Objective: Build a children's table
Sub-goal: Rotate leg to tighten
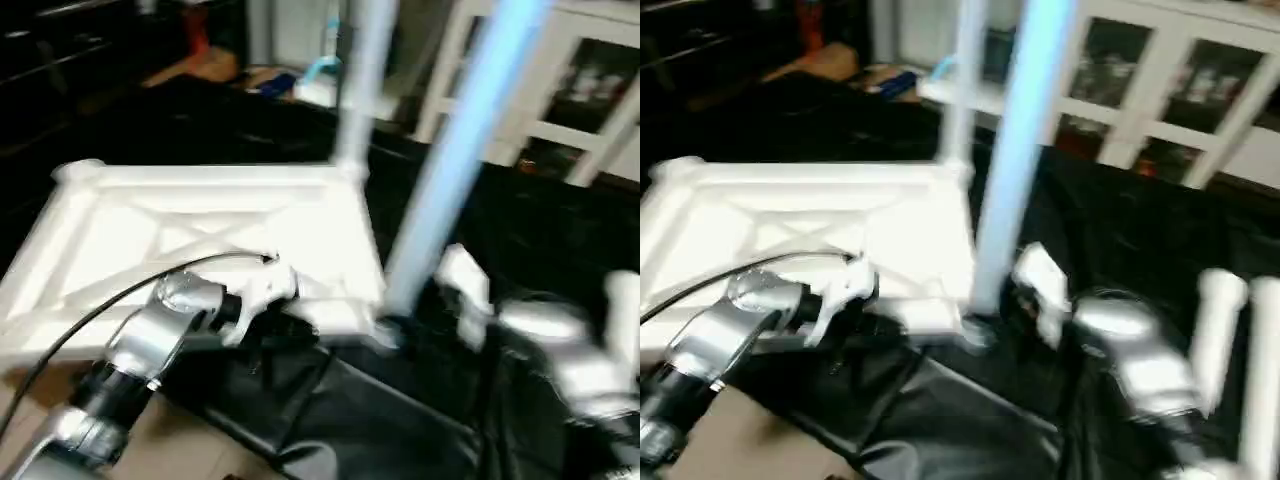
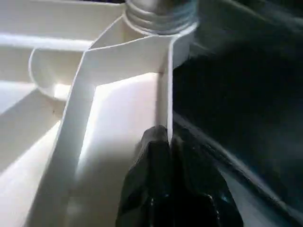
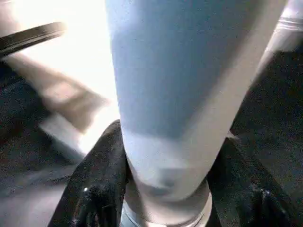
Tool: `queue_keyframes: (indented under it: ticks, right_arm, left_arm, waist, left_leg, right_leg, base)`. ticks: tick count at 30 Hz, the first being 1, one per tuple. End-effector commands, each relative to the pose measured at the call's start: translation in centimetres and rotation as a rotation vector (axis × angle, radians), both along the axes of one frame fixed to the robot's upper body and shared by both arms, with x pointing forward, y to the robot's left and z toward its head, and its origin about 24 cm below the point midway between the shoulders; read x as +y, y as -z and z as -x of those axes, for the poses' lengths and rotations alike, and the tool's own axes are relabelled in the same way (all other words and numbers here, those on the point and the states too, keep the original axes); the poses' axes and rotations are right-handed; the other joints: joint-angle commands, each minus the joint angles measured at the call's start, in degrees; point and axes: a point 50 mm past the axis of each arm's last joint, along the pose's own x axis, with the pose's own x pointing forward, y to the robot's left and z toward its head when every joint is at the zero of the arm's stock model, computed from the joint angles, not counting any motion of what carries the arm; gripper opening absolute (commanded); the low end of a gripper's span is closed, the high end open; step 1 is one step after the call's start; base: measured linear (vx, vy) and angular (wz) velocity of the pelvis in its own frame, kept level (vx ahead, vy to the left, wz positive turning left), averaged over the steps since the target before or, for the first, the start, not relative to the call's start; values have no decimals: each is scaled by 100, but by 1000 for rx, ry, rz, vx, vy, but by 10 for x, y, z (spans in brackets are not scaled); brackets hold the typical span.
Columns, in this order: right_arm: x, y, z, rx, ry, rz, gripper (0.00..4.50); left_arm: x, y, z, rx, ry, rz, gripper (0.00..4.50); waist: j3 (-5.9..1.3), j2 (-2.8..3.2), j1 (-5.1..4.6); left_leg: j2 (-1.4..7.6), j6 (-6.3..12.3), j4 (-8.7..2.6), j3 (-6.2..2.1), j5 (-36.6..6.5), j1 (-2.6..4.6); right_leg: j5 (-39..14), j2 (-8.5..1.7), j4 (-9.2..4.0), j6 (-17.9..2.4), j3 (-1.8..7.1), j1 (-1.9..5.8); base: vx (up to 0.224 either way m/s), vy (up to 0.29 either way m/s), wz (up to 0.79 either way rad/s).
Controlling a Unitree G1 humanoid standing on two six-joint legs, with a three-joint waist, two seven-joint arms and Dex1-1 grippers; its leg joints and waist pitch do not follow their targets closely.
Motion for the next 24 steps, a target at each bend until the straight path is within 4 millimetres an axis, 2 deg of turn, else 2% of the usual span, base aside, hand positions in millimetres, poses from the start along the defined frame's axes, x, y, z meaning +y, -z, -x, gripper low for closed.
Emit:
queue_keyframes:
  ticks: [1, 2, 3, 4, 5, 6, 7, 8, 9, 11, 12, 14, 15, 16, 18, 20, 21, 22, 24]
  right_arm:
    - [-30, 29, -7, 112, 407, 112, 195]
    - [-28, 35, -9, 135, 522, 98, 194]
    - [-28, 35, -9, 135, 522, 98, 194]
    - [-25, 40, -11, 151, 626, 78, 194]
    - [-21, 43, -13, 163, 700, 57, 193]
    - [-6, 48, -17, 167, 808, 46, 193]
    - [-6, 48, -17, 167, 808, 46, 193]
    - [13, 50, -23, 153, 845, 47, 193]
    - [25, 49, -26, 146, 858, 42, 193]
    - [30, 49, -27, 144, 863, 39, 193]
    - [34, 47, -29, 135, 865, 14, 193]
    - [40, 41, -33, 110, 844, -24, 193]
    - [46, 38, -34, 105, 803, -75, 193]
    - [48, 37, -34, 104, 788, -93, 193]
    - [65, 25, -34, 54, 616, -235, 193]
    - [73, 18, -32, 8, 517, -292, 193]
    - [75, 16, -31, -22, 486, -278, 228]
    - [77, 15, -29, -51, 455, -263, 228]
    - [80, 15, -28, -39, 423, -283, 266]
  left_arm:
    - [-16, -13, -12, -53, -80, 53, 0]
    - [-22, -13, -18, -60, -146, 60, 0]
    - [-22, -13, -18, -60, -146, 60, 0]
    - [-29, -13, -23, -73, -218, 71, 0]
    - [-34, -14, -27, -81, -265, 79, 0]
    - [-48, -15, -34, -121, -346, 95, 0]
    - [-48, -15, -34, -121, -346, 95, 0]
    - [-61, -16, -38, -145, -390, 121, 0]
    - [-68, -18, -40, -160, -408, 132, 0]
    - [-70, -18, -40, -166, -412, 135, 0]
    - [-73, -19, -40, -166, -413, 140, 0]
    - [-73, -21, -41, -192, -405, 134, 0]
    - [-72, -20, -41, -189, -408, 130, 0]
    - [-72, -20, -41, -189, -410, 127, 0]
    - [-65, -16, -42, -185, -430, 113, 0]
    - [-61, -14, -44, -188, -442, 105, 0]
    - [-58, -14, -45, -190, -448, 102, 0]
    - [-56, -14, -46, -193, -455, 100, 0]
    - [-54, -14, -48, -198, -460, 98, 0]
  waist:
    - [-344, -23, 4]
    - [-336, -12, -3]
    - [-340, -25, -15]
    - [-351, -30, -9]
    - [-350, -11, -10]
    - [-345, 20, -37]
    - [-350, 12, -40]
    - [-359, 24, -21]
    - [-351, 40, -30]
    - [-371, 38, -32]
    - [-374, -1, -29]
    - [-377, 23, -20]
    - [-384, -33, -25]
    - [-384, -12, -7]
    - [-380, -10, -7]
    - [-373, 0, 8]
    - [-371, -6, 8]
    - [-375, -6, 12]
    - [-357, -22, 0]
  left_leg:
    - [154, -212, -487, -119, -1969, 110]
    - [136, -202, -472, -106, -1928, 109]
    - [128, -216, -467, -103, -1974, 123]
    - [124, -200, -469, -102, -1939, 116]
    - [129, -195, -468, -102, -1937, 118]
    - [121, -211, -471, -95, -2008, 123]
    - [113, -242, -466, -104, -2024, 119]
    - [108, -255, -460, -100, -2124, 163]
    - [97, -234, -461, -98, -2240, 169]
    - [89, -171, -471, -113, -2228, 132]
    - [98, -111, -474, -103, -2188, 115]
    - [107, -52, -486, -113, -2049, 84]
    - [110, 11, -476, -95, -1961, 72]
    - [112, 34, -476, -101, -1924, 70]
    - [113, 135, -475, -90, -1885, 55]
    - [123, 171, -472, -85, -1842, 64]
    - [127, 180, -474, -83, -1819, 67]
    - [123, 185, -472, -85, -1791, 59]
    - [116, 224, -486, -89, -1888, 43]
  right_leg:
    - [-2283, -144, -443, -933, 121, 210]
    - [-2261, -138, -450, -951, 135, 166]
    - [-2369, -136, -472, -921, 130, 159]
    - [-2357, -132, -480, -875, 126, 172]
    - [-2310, -129, -478, -868, 132, 161]
    - [-2253, -112, -495, -868, 129, 137]
    - [-2268, -117, -486, -856, 115, 141]
    - [-2288, -101, -501, -816, 107, 120]
    - [-2311, -101, -521, -791, 105, 104]
    - [-2274, -105, -514, -733, 91, 152]
    - [-2148, -105, -511, -722, 96, 150]
    - [-1929, -105, -482, -741, 94, 190]
    - [-1801, -102, -472, -755, 97, 201]
    - [-1770, -114, -453, -776, 98, 211]
    - [-1735, -120, -457, -809, 102, 230]
    - [-1739, -129, -461, -854, 107, 220]
    - [-1736, -126, -459, -892, 106, 220]
    - [-1730, -128, -463, -903, 104, 228]
    - [-1967, -129, -487, -873, 99, 237]
  base:
    - [0, 0, 0]
    - [0, 0, 0]
    - [0, 0, 0]
    - [0, 0, 0]
    - [0, 0, 0]
    - [0, 0, 0]
    - [0, 0, 0]
    - [0, 0, 0]
    - [0, 0, 0]
    - [0, 0, 0]
    - [0, 0, 0]
    - [0, 0, 0]
    - [0, 0, 0]
    - [0, 0, 0]
    - [0, 0, 0]
    - [0, 0, 0]
    - [0, 0, 0]
    - [0, 0, 0]
    - [0, 0, 0]
